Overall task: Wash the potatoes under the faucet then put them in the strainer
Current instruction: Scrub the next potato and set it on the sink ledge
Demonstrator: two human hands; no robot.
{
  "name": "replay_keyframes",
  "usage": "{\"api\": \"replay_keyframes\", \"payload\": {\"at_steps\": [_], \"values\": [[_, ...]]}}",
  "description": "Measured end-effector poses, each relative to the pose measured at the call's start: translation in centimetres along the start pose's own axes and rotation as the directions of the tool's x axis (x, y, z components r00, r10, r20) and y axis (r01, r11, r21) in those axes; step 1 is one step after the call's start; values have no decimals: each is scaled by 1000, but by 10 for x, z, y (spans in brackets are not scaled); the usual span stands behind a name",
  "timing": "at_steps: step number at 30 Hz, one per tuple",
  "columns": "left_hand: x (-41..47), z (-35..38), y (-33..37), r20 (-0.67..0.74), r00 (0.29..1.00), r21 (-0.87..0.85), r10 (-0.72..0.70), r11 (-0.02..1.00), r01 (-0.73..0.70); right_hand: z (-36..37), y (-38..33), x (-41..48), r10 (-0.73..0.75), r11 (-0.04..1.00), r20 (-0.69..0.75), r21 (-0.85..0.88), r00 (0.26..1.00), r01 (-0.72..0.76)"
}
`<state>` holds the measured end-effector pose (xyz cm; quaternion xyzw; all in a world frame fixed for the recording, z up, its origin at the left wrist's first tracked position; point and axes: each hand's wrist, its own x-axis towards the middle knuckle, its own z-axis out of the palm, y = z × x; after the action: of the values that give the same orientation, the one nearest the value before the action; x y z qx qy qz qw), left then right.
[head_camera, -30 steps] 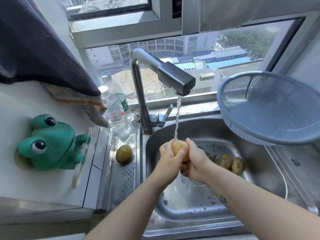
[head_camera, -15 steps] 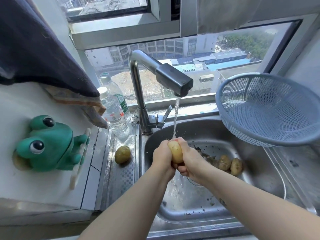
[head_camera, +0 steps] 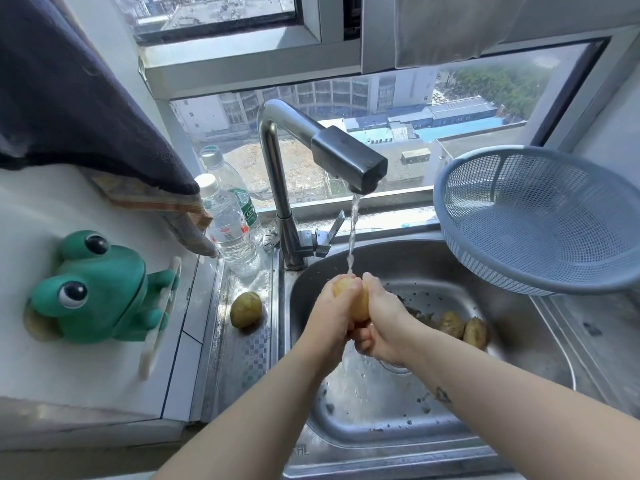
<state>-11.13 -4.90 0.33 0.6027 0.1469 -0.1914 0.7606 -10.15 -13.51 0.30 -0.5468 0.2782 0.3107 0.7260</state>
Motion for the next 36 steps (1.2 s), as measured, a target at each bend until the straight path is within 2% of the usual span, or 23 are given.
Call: {"api": "replay_keyframes", "payload": {"at_steps": [3,5,10,12,15,17,19,21,25,29,32,36], "values": [[4,6,-2,-86,995,-38,-46,998,42,0,4,1,-79,991,-36,-110,996,75],[6,4,-2,-96,992,-48,-81,996,76,-1,3,2,-81,991,-25,-105,996,78],[2,-5,-4,-21,993,-171,-118,979,113,-13,-6,3,99,995,167,-4,981,-100],[0,-8,-6,43,997,-105,-66,992,70,-16,-9,2,119,993,221,-3,968,-121],[0,-3,-8,54,998,25,28,999,-29,-12,-7,-1,32,998,162,-65,986,-21],[2,5,-5,-70,997,-16,43,999,-45,-6,-2,-4,-109,980,69,-157,992,118],[6,11,-2,-208,978,-108,-26,994,4,-3,2,-6,-278,922,17,-275,961,271],[8,14,0,-241,965,-193,-102,980,55,-4,5,-8,-398,862,7,-341,917,376],[14,13,5,-237,934,-348,-267,921,175,-9,13,-3,-545,757,39,-406,837,512],[16,11,3,-148,900,-399,-410,858,325,-18,19,4,-693,532,81,-613,716,584],[12,12,2,-140,919,-443,-367,854,274,-20,18,4,-733,447,105,-671,672,592],[11,8,-3,-121,970,-443,-211,886,138,-12,18,8,-722,372,155,-734,675,567]]}}
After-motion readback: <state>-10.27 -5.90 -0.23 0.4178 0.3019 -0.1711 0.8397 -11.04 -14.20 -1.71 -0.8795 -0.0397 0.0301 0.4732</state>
